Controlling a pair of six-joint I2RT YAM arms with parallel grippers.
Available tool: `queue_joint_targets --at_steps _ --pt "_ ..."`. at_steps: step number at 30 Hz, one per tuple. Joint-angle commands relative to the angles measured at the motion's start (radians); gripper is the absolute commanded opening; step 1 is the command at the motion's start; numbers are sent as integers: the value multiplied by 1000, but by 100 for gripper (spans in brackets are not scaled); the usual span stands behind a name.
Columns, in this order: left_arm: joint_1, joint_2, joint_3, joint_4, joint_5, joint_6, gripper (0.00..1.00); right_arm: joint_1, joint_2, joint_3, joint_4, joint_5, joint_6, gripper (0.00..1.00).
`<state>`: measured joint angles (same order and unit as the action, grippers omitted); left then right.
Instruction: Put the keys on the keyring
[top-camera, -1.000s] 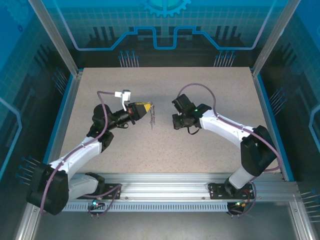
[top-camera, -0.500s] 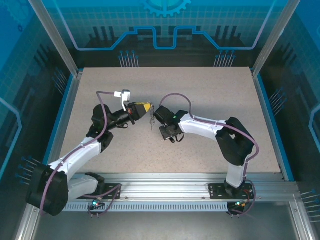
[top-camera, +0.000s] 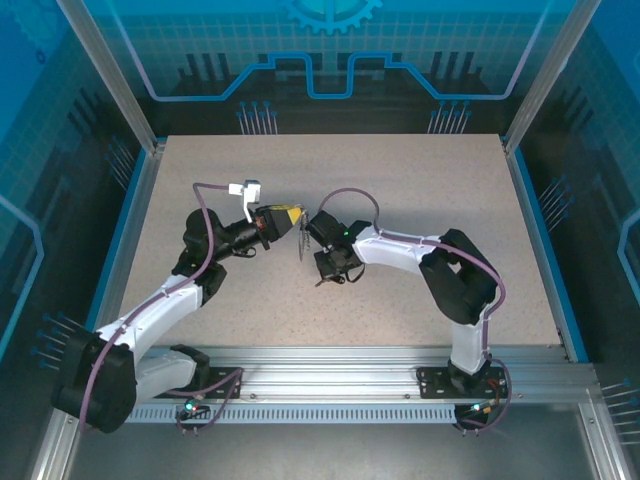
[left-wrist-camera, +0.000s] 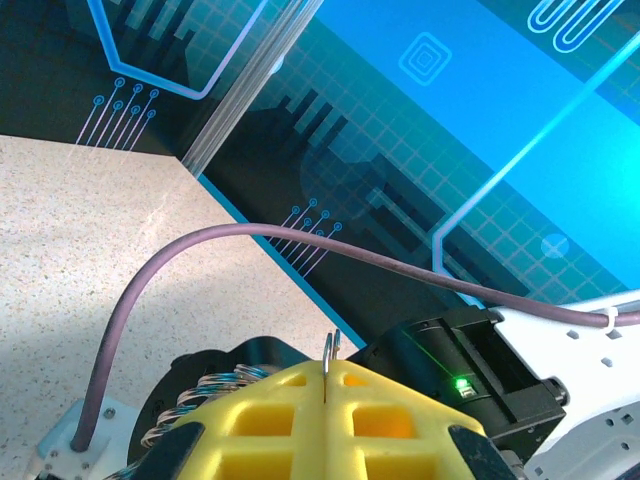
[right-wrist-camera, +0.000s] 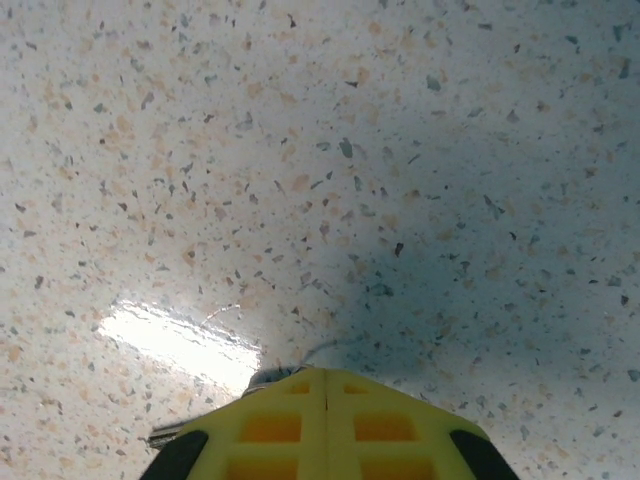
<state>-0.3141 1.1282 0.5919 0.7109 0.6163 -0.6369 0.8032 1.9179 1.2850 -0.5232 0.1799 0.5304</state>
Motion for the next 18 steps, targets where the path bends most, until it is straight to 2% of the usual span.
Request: queue_joint_targets --at_steps 1,6,12,18 --pt "6 -16 8 22 -10 8 0 -18 -10 -1 26 -50 32 19" --pt "6 -15 8 22 -9 7 0 -39 -56 -50 62 -89 68 29" --pt "6 -15 9 27 -7 5 0 -77 -104 -120 112 -157 129 32" --pt "6 -10 9 31 -7 3 0 -91 -84 -142 146 -216 163 33"
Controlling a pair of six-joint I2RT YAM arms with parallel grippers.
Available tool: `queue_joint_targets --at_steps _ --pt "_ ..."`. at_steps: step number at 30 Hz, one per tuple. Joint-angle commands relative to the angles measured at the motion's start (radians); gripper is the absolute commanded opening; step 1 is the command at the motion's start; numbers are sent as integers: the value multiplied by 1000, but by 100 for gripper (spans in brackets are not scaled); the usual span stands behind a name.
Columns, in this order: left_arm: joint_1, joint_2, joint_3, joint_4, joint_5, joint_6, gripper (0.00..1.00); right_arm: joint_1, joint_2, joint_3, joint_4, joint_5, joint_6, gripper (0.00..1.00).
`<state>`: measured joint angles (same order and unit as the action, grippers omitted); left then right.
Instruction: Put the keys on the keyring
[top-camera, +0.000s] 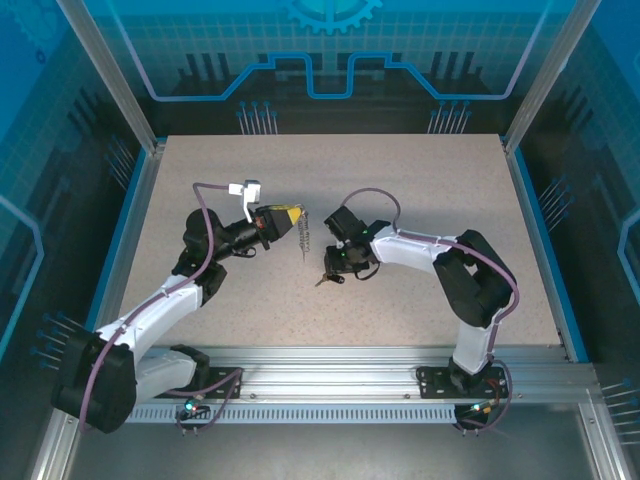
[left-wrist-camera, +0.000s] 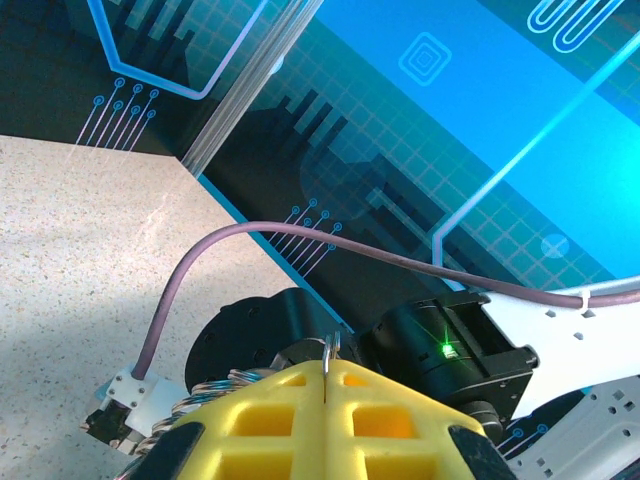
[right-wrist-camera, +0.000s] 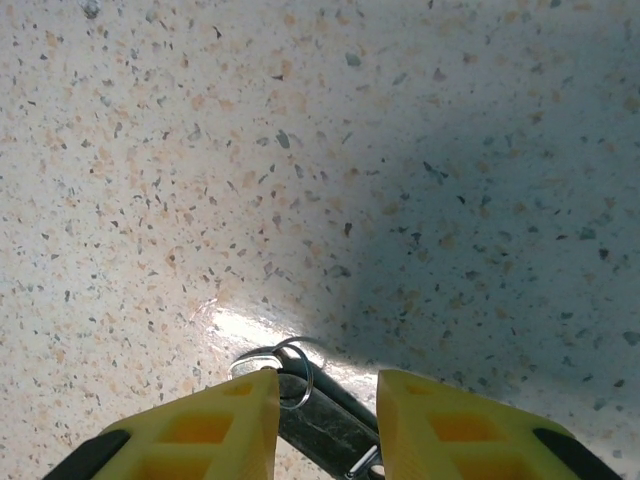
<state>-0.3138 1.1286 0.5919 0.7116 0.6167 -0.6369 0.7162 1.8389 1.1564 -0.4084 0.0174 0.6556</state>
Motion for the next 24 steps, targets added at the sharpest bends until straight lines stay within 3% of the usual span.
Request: queue_joint_targets --at_steps 1,24 --pt "5 -10 11 31 -8 3 0 -6 0 -14 35 -58 42 33" --pt "5 -7 4 37 -11 3 0 -9 50 -27 77 -99 67 30"
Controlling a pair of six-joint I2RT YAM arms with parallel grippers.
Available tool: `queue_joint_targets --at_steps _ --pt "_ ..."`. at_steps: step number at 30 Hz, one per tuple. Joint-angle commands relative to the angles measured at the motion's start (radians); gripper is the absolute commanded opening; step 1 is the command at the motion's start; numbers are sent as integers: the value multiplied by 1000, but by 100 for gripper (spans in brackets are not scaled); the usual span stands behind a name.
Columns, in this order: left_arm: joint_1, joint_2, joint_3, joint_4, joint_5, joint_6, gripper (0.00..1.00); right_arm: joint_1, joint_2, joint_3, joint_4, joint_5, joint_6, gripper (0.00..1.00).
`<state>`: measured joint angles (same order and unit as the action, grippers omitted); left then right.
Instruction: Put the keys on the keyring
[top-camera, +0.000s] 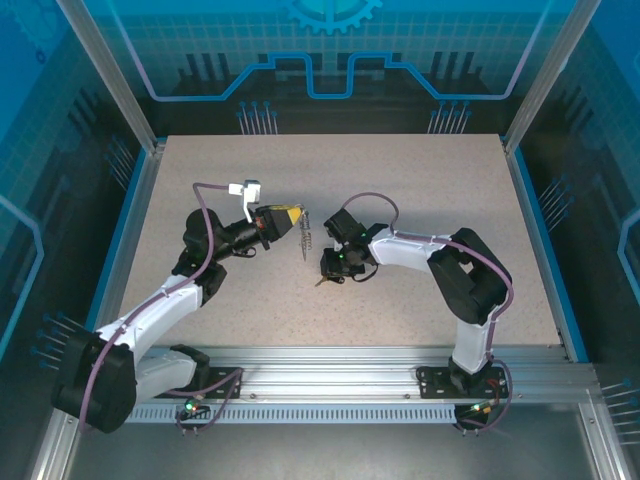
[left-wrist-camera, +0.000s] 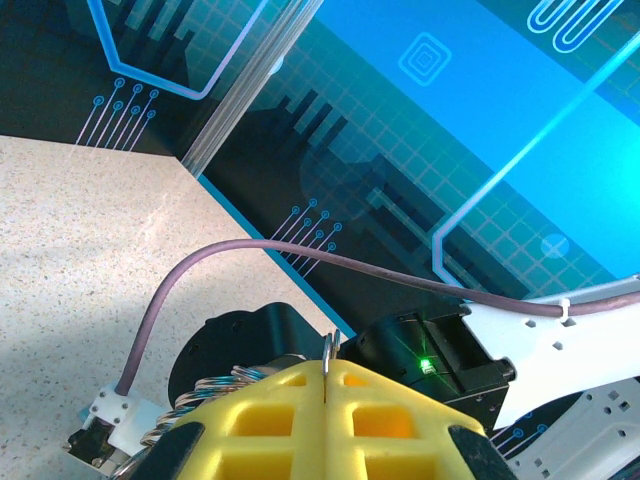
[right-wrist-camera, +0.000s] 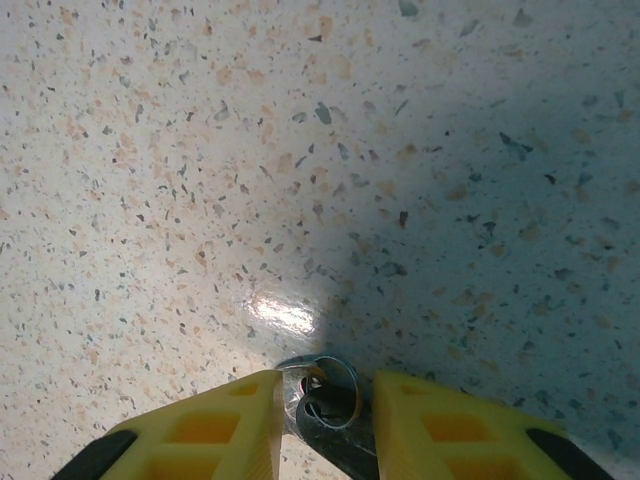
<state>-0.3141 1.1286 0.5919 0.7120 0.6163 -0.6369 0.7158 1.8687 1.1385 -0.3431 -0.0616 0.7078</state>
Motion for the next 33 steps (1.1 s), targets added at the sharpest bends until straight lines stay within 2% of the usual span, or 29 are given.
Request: queue_joint_targets --at_steps 1,13,22,26,29,33 --pt "6 -7 4 38 -10 3 0 -9 22 -9 14 -24 16 30" --pt "6 -7 2 39 -15 4 0 -10 24 -12 36 -50 22 17" --pt "6 -7 0 43 -15 3 0 -13 36 -14 36 -45 24 13" --pt "6 -6 1 44 -15 3 0 -15 35 -17 37 -43 23 8" --pt "6 -6 -1 45 -15 3 0 -19 19 -24 36 -40 23 1" --pt "6 -6 0 44 -13 1 0 -43 -37 -37 32 -39 10 0"
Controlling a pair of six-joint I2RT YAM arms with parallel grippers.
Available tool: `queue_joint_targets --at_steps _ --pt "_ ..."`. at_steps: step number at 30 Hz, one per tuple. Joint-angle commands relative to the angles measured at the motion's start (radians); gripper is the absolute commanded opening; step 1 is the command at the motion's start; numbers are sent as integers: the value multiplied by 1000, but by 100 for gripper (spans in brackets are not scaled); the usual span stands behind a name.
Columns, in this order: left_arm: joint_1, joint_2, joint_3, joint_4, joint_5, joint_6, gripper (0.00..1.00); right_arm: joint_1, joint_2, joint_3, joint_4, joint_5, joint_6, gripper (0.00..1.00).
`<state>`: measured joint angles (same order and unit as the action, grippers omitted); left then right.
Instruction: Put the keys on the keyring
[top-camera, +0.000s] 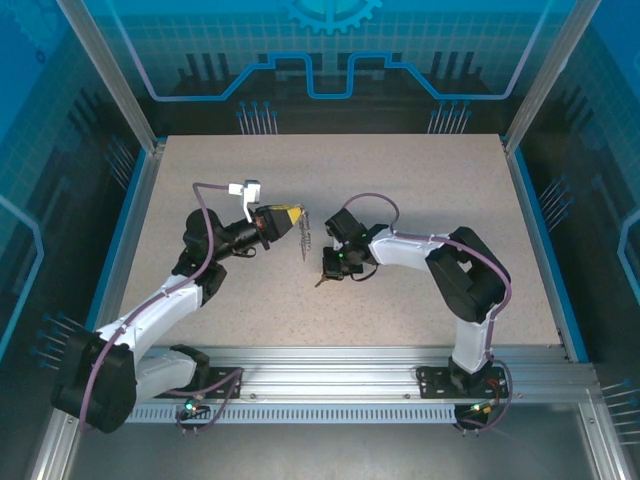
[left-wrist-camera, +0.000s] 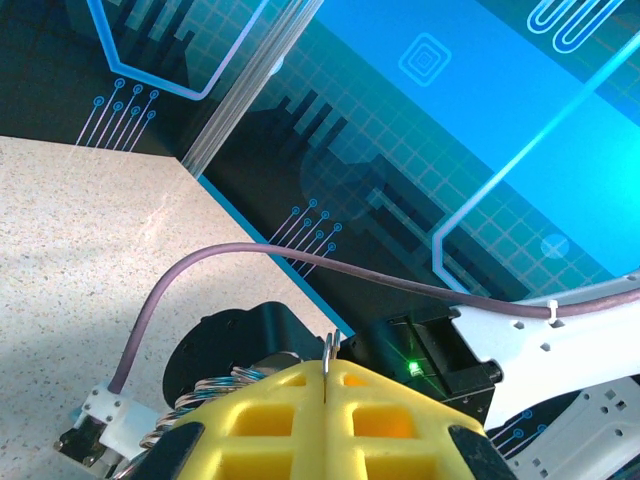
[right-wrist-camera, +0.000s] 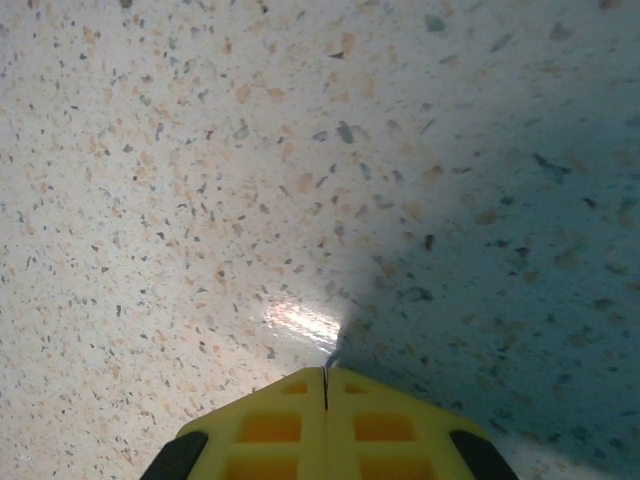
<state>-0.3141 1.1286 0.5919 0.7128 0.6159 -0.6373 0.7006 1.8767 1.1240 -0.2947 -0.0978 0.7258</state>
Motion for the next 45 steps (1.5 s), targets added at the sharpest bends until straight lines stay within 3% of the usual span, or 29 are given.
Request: queue_joint_targets --at_steps 1,8,24,34,45 --pt "6 -6 0 43 -11 1 0 -38 -70 -29 -17 -5 -14 0" --pt "6 0 5 43 -1 2 0 -125 -271 -61 -9 -65 -72 0" --pt "-27 126 101 35 67 62 0 -346 -675 -186 243 -422 -209 0" --pt "-106 218 221 -53 81 177 0 -351 -722 -185 330 -471 -186 0" --pt "-160 235 287 -145 47 281 0 -305 -724 -141 307 -490 -232 0"
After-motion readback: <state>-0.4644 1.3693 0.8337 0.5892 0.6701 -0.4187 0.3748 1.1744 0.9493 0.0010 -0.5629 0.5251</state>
